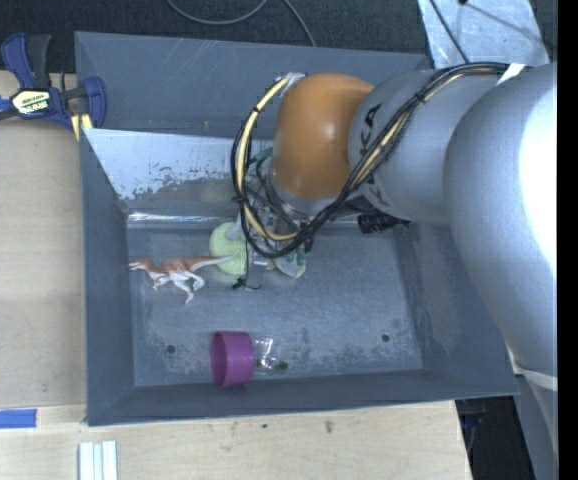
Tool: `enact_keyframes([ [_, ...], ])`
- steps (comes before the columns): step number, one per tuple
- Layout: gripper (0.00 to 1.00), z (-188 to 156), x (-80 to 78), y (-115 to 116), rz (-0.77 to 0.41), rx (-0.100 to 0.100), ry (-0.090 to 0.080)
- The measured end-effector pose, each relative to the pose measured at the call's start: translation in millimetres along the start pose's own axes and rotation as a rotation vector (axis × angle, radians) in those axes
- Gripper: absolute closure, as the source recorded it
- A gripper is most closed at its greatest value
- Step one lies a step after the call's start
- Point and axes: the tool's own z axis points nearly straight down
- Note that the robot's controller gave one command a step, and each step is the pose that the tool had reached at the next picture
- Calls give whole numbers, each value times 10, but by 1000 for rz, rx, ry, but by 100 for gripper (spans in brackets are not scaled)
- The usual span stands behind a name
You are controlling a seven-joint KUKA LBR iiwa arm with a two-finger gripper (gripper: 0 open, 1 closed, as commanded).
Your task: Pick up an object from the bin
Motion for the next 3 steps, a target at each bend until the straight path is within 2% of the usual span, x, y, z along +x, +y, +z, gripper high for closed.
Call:
enact_keyframes([
  [1, 0, 314, -161, -188, 209, 2, 6],
  [2, 0, 319, -110, -96, 192, 3, 5],
  [3, 100, 322, -48, 41, 123, 3, 6],
])
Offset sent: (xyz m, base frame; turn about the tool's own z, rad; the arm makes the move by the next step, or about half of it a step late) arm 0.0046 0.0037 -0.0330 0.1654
